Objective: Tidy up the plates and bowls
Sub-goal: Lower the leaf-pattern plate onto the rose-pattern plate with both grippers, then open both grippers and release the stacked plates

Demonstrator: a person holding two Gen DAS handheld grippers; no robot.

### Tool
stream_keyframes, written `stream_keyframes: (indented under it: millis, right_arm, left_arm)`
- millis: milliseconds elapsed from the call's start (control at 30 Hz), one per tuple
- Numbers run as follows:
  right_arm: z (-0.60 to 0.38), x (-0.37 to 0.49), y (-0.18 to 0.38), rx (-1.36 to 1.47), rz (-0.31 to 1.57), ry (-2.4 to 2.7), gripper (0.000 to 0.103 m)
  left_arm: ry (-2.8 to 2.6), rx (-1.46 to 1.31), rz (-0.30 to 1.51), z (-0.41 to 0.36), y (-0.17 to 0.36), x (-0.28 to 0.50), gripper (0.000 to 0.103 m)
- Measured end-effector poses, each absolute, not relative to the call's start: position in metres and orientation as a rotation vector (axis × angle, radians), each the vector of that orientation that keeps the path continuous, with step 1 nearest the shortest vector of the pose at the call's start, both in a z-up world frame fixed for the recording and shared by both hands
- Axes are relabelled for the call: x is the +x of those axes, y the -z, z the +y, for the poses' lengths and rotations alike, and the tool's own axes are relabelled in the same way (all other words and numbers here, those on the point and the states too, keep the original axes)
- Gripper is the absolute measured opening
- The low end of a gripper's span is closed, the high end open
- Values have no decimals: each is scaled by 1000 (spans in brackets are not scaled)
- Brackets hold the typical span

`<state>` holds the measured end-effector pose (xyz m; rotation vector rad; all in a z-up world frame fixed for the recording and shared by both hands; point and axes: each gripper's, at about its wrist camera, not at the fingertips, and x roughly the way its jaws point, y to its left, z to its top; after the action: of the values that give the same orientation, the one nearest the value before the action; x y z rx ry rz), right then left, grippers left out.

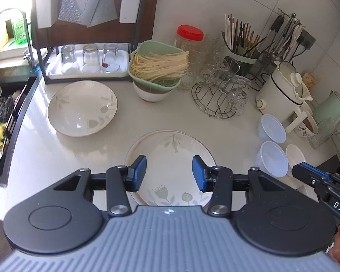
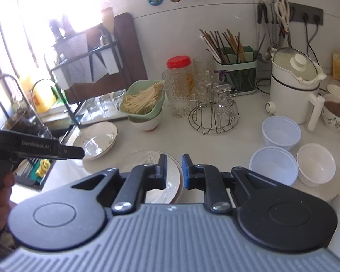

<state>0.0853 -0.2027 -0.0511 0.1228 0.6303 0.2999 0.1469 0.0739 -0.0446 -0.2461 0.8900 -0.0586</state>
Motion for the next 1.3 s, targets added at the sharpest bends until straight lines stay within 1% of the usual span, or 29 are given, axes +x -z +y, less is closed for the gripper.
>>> stream_keyframes:
  millis: [333,567,1033,1133,1167,1200,1233,1267,1300]
  right_arm:
    - [-212,88,60,85,655,-360,18]
    - [-211,93,64,88,671,-405,18]
    - [-170,119,59,78,662,-366,18]
    - [-160,128,58,84,660,-352,22]
    - [-156,131,58,85,660,-346,28]
    - [-152,133,59,84,657,-340,39]
    - [-148,135,58,82,651,-329,46]
    - [-144,137,58,80,644,-319,63]
    - [-140,138,58,80,638,-311,76]
  left_arm:
    - [6,-282,905,59,52,142,51]
    - [-50,-306,917,71,52,142,52]
    - [3,-286,939,113,62,184,63]
    - [-16,-295,916,129,60,191,66]
    - [-22,-300,911,135,59,193,67]
    - [-26,-304,906,142,58,197,68]
    - [-31,-303,902,148,58,200,68]
    - [-36,-298,900,153,58,203,70]
    - [-43,-293,900,159,58,206,72]
